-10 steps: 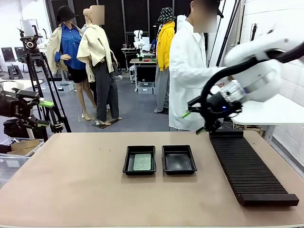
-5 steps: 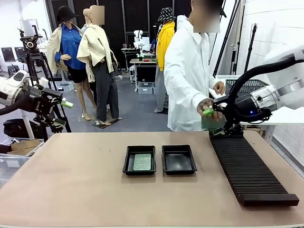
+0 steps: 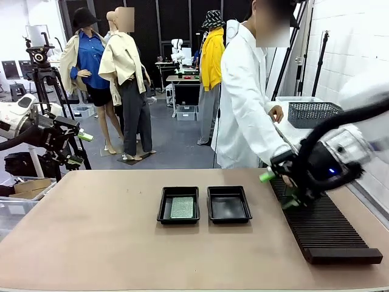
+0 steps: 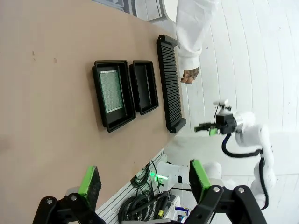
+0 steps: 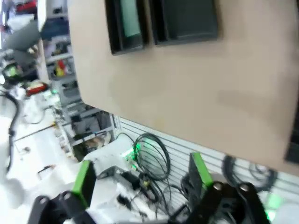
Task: Inspect and transfer BCBs to ESD trays.
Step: Pick up the ESD tray and place it on the left side of the table.
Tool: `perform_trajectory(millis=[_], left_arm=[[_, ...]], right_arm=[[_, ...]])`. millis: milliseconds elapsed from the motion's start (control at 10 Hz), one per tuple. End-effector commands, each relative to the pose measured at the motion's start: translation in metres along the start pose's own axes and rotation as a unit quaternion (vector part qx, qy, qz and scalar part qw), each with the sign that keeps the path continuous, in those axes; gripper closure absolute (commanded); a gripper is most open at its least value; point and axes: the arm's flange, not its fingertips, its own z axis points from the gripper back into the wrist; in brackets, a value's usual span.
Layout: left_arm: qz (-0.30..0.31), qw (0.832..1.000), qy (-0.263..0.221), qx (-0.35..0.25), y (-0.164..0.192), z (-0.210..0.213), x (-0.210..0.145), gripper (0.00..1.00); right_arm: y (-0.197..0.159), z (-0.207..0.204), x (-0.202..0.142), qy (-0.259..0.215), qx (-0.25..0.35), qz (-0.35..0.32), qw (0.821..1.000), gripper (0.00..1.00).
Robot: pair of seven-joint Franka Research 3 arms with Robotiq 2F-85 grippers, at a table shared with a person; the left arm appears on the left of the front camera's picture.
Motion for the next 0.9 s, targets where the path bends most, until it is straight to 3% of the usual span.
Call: perform_trajectory(millis=[0, 200, 300, 800], left_arm=[[0.003, 1.0, 0.015, 0.004, 0.002, 0.007, 0.001, 0.0], [0.0, 1.0, 0.016, 0.002, 0.002, 0.005, 0.004, 0.0], [0.004, 1.0, 0.016, 0.003, 0.0, 0.007, -0.001, 0.0], [0.006, 1.0, 0.018, 0.004, -0.001, 0.004, -0.002, 0.0]], right_arm=[[-0.013, 0.023, -0.036, -0.026, 0.006, -0.041, 0.999, 0.0], [-0.024, 0.032, -0.027, -0.024, 0.025, -0.033, 0.999, 0.0], [0.001, 0.029, -0.01, -0.027, 0.006, -0.029, 0.999, 0.0], [0.001, 0.029, -0.01, -0.027, 0.006, -0.029, 0.999, 0.0]])
